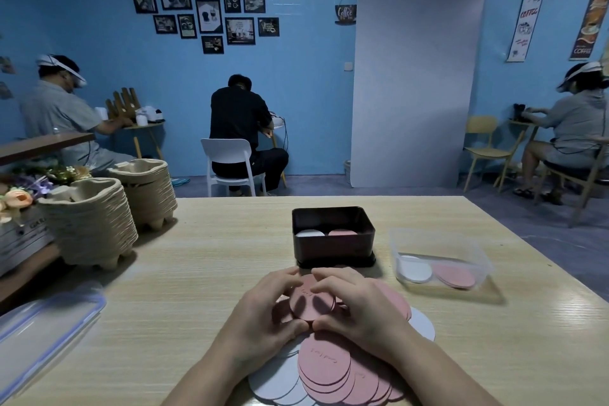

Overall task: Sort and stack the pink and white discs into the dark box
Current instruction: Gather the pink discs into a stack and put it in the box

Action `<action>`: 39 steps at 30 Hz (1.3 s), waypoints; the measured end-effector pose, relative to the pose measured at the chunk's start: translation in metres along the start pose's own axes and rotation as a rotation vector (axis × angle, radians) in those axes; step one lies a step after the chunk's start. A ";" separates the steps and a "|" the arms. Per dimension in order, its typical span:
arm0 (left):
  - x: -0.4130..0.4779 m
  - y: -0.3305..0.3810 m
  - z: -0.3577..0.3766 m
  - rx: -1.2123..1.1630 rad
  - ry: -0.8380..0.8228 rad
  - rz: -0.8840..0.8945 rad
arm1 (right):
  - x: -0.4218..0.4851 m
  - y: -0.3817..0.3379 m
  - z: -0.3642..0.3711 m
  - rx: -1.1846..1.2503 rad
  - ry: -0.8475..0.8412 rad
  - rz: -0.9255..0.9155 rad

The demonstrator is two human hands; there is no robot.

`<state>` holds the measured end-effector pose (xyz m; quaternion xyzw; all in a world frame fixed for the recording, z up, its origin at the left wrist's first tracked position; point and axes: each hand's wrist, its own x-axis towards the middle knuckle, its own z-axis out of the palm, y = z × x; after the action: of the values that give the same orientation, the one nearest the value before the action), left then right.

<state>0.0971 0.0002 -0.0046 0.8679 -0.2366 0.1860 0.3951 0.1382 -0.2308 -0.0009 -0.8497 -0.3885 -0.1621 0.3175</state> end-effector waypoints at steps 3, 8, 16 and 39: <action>-0.001 0.002 0.000 0.013 0.047 -0.030 | -0.004 0.001 -0.003 0.016 0.059 0.013; -0.001 0.005 0.001 0.055 0.075 -0.029 | -0.006 -0.001 -0.006 0.020 0.079 0.029; -0.004 0.004 0.001 0.080 0.108 0.006 | -0.004 -0.002 -0.005 -0.071 -0.026 0.019; -0.002 -0.016 -0.012 0.194 -0.066 -0.107 | -0.007 0.000 -0.015 -0.062 0.031 0.162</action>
<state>0.1027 0.0189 -0.0078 0.9192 -0.1837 0.1579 0.3106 0.1334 -0.2445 0.0067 -0.8851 -0.3083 -0.1612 0.3091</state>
